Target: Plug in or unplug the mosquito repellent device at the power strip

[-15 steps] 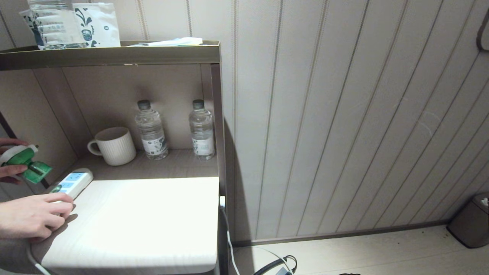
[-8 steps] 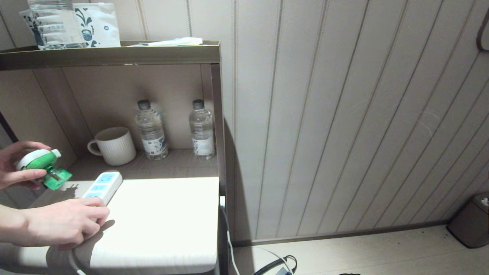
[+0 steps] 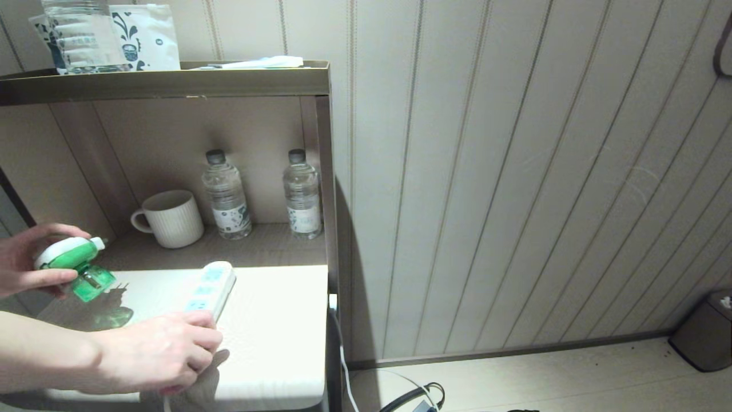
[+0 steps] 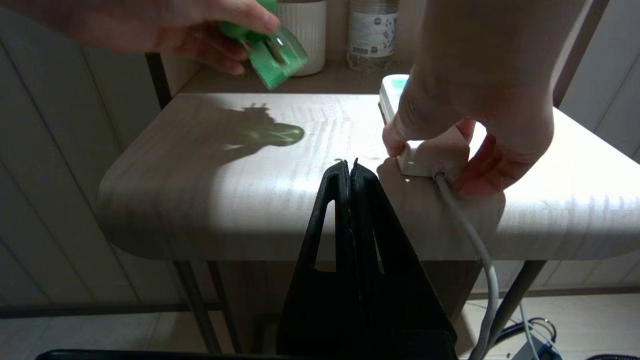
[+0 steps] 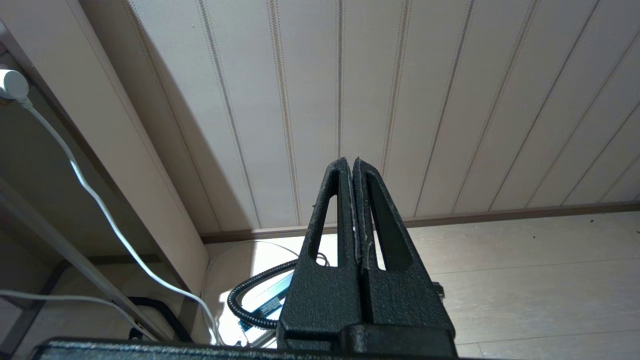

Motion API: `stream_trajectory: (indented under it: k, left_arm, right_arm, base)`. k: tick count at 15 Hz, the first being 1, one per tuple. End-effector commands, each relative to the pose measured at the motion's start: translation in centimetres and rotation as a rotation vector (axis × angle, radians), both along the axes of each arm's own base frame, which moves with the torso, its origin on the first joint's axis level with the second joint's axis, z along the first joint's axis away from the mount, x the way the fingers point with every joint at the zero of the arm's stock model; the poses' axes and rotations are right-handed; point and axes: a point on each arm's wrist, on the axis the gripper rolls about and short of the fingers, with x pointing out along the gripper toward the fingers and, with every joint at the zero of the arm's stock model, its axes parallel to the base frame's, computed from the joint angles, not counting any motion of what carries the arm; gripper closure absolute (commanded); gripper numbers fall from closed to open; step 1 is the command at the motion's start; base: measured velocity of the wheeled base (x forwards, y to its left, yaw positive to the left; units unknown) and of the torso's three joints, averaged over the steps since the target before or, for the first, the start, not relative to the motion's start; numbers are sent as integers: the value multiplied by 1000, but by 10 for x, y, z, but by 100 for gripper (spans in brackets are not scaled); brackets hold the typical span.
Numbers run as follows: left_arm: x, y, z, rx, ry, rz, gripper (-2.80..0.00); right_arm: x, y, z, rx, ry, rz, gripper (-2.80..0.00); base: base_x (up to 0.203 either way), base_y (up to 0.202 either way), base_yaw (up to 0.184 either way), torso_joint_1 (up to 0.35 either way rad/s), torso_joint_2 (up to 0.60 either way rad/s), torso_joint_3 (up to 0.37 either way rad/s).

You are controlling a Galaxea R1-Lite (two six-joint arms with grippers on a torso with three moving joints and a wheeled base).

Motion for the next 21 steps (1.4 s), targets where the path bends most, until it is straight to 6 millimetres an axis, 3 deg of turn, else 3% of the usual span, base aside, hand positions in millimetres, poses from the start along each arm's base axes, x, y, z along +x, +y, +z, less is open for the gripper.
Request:
stream_trajectory:
  k: [1,21]
  left_arm:
    - [0,0,0,0,1,0,0]
    - [0,0,0,0,1,0,0]
  right_arm:
    - [0,0,0,0,2,0,0]
    - [0,0,0,0,3,0,0]
  base:
    - [0,0,0,0,0,0]
    - [0,0,0,0,0,0]
